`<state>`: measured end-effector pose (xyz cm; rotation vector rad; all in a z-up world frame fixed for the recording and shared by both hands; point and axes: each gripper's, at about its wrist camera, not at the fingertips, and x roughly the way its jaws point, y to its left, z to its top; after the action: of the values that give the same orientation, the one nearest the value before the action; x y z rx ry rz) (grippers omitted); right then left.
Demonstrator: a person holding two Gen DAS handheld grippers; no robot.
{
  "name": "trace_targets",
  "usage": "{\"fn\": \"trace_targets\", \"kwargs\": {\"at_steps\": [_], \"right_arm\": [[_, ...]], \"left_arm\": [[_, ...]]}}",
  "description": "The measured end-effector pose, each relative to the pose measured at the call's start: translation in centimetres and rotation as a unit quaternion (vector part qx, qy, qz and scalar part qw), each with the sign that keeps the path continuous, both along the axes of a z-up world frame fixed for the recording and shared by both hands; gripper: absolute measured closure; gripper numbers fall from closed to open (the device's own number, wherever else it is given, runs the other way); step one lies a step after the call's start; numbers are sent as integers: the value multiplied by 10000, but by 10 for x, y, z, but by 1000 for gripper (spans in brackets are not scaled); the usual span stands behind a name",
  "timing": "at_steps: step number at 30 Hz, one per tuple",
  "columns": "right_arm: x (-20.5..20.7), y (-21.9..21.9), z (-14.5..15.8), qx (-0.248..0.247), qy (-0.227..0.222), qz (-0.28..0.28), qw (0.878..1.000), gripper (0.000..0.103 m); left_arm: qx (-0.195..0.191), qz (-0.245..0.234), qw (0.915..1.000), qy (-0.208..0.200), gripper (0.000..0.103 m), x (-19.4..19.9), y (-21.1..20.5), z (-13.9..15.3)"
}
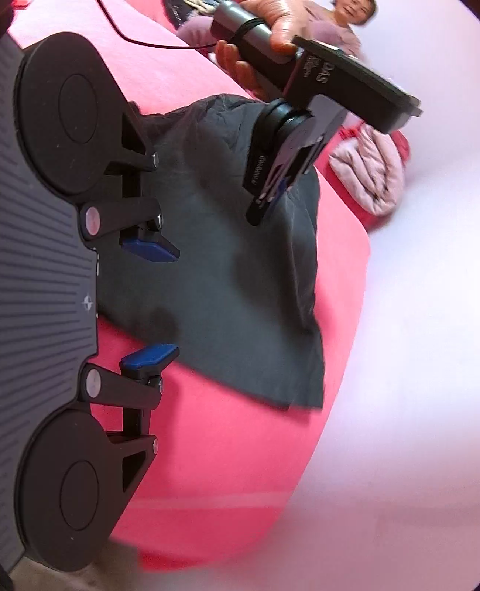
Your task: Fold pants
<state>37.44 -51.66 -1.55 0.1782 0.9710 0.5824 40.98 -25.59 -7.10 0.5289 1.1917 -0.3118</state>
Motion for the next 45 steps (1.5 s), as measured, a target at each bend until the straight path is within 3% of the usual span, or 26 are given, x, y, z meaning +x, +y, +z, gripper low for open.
{"fn": "trace_targets", "kwargs": {"at_steps": [4, 7, 13, 17, 20, 23, 27, 28, 29, 30, 31, 32, 33, 36, 40, 45], "right_arm": [[43, 22, -2, -13, -62, 328, 9994, 47], [72, 33, -6, -59, -109, 469, 9988, 47], [110, 45, -11, -279, -340, 682, 9967, 46], [133, 40, -10, -558, -572, 789, 9937, 30], [147, 29, -14, -810, -667, 671, 9922, 26], [156, 10, -26, -899, -510, 448, 9936, 22], [163, -2, -47, -677, 121, 427, 9967, 21], [162, -2, -47, -623, 66, 415, 9972, 20], [160, -4, -46, -583, 53, 439, 9973, 21], [159, -4, -45, -547, 79, 446, 9975, 31], [157, -5, -44, -544, 50, 444, 9975, 42], [155, -5, -43, -560, 56, 512, 9971, 68], [154, -6, -42, -522, 113, 597, 9968, 76], [153, -2, -37, -358, 273, 646, 9969, 78], [146, -6, -22, 291, 584, 491, 9967, 79], [141, 3, -2, 1153, 953, 487, 9875, 80]], "left_arm": [[157, 340, 9993, 64, 41, 25, 30, -5], [23, 635, 9979, 145, 42, 43, 50, -10], [-61, 650, 9976, 209, 42, 67, 65, -12], [-231, 628, 9976, 192, 43, 71, 80, 6], [-273, 625, 9975, 176, 46, 77, 88, 12], [-315, 675, 9970, 227, 46, 76, 91, 8], [-335, 749, 9961, 317, 48, 70, 89, 0], [-329, 770, 9960, 321, 48, 68, 89, 0], [-331, 789, 9959, 311, 48, 67, 89, 1], [-347, 810, 9956, 303, 47, 66, 89, 2], [-362, 834, 9954, 297, 47, 65, 89, 4], [-368, 845, 9953, 289, 45, 65, 89, 5], [-368, 841, 9954, 283, 44, 65, 88, 7], [-323, 771, 9962, 240, 43, 65, 84, 11], [-311, 714, 9968, 161, 43, 65, 81, 19], [-295, 740, 9968, 64, 43, 64, 84, 27]]}}
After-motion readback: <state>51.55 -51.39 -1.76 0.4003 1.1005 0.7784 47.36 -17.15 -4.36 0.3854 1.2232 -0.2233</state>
